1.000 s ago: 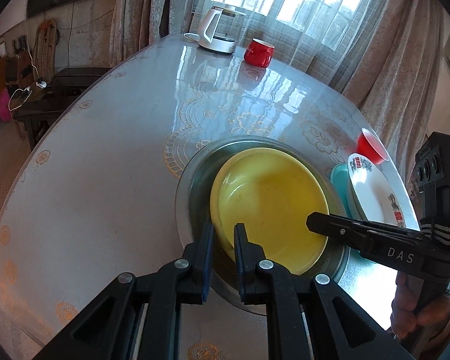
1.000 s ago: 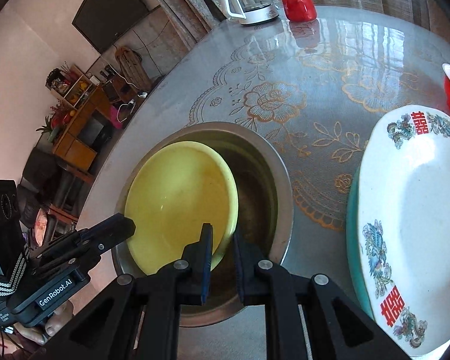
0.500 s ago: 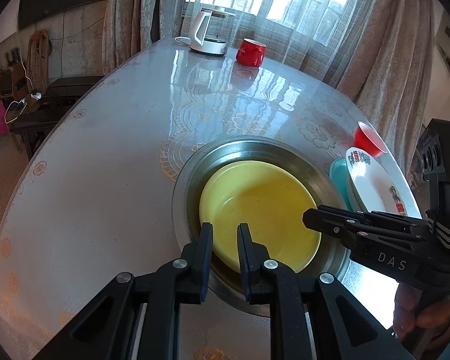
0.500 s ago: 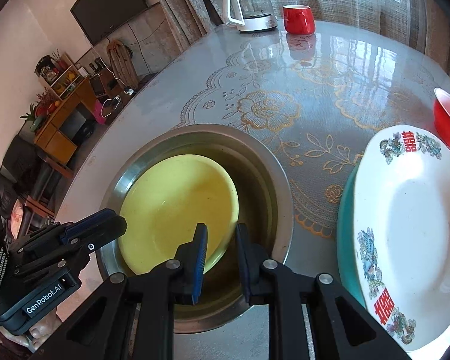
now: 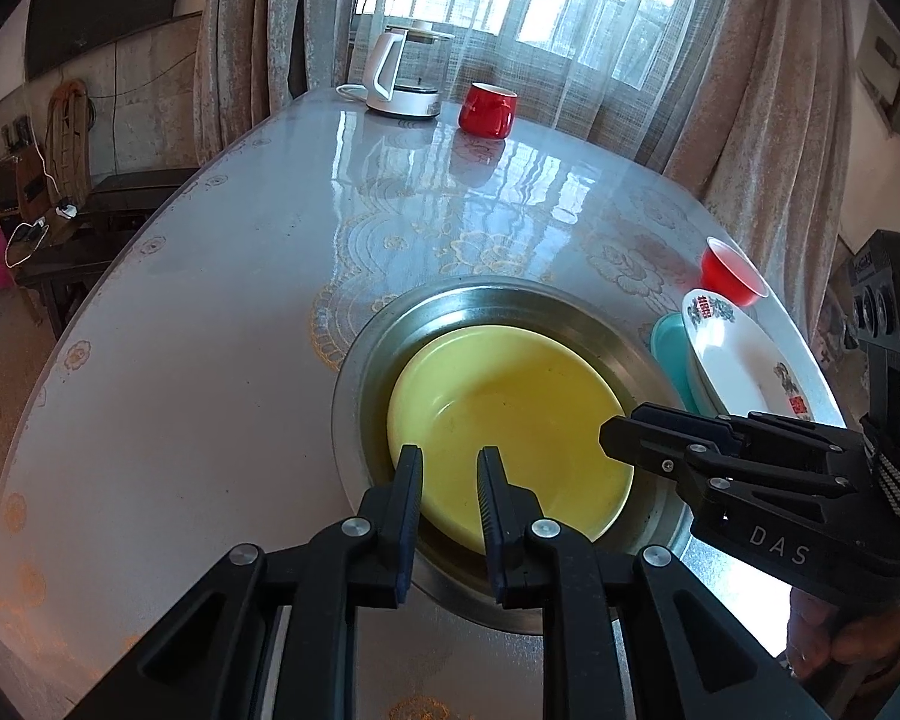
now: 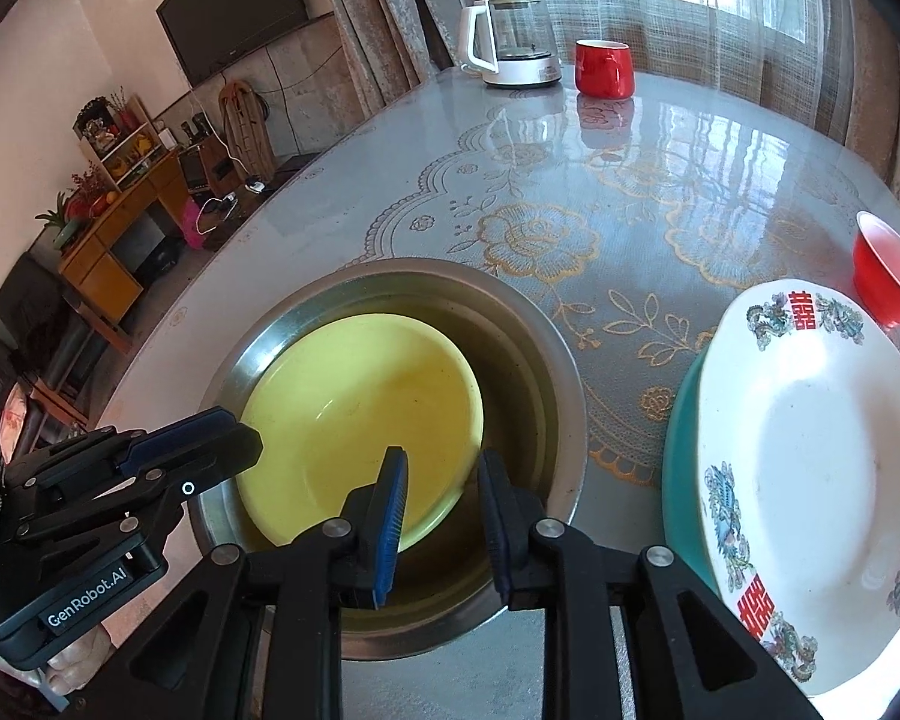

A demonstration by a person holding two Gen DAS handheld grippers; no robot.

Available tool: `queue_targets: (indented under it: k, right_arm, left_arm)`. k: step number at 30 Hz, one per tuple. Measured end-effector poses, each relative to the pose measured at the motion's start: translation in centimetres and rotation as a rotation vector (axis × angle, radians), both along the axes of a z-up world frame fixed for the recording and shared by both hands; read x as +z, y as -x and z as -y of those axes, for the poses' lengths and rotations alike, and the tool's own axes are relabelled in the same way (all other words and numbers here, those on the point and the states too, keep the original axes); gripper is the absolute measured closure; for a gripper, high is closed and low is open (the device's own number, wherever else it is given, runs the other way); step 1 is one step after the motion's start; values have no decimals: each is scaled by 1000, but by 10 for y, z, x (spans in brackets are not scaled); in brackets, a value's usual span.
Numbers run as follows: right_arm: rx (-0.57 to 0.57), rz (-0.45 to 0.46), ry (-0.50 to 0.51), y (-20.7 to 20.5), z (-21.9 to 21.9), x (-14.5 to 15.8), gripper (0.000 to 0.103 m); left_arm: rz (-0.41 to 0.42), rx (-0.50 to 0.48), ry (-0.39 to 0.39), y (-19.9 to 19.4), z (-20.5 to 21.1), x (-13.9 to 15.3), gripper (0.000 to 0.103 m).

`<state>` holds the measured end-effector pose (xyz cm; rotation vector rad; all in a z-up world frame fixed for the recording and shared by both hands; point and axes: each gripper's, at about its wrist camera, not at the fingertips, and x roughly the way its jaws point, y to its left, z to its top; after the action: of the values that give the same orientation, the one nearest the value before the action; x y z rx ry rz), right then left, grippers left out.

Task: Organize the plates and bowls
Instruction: 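Open both grippers and withdraw from the yellow bowl, then move both grippers to the red plastic bowl and grasp its rim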

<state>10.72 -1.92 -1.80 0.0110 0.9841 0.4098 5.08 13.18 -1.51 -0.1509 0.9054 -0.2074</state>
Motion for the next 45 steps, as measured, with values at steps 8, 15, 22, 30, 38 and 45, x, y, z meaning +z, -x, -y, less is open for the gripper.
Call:
queue_targets:
  k: [8,15,22,30,38,45]
  right_arm:
    - [2,55,-53,8,3,10,76]
    - [-2,62,-81,10,6,12,76]
    - [-17,71,-105,12,9,12,75]
    - [-16,96,-125,17,11,14,74]
    - [-17,134,-199,26,23,24,72]
    - [-69,154,-232,29,53,32,72]
  left_arm:
    - [40,7,-18,5,0,9,81]
    - [44,6,-21,8,1,11,80]
    - [52,10,-39,11,6,11,79]
    - [68,6,-56,13,12,13,79]
    - [92,-7,-72,14,24,20,79]
    - [105,-33,-73,11,47,28,78]
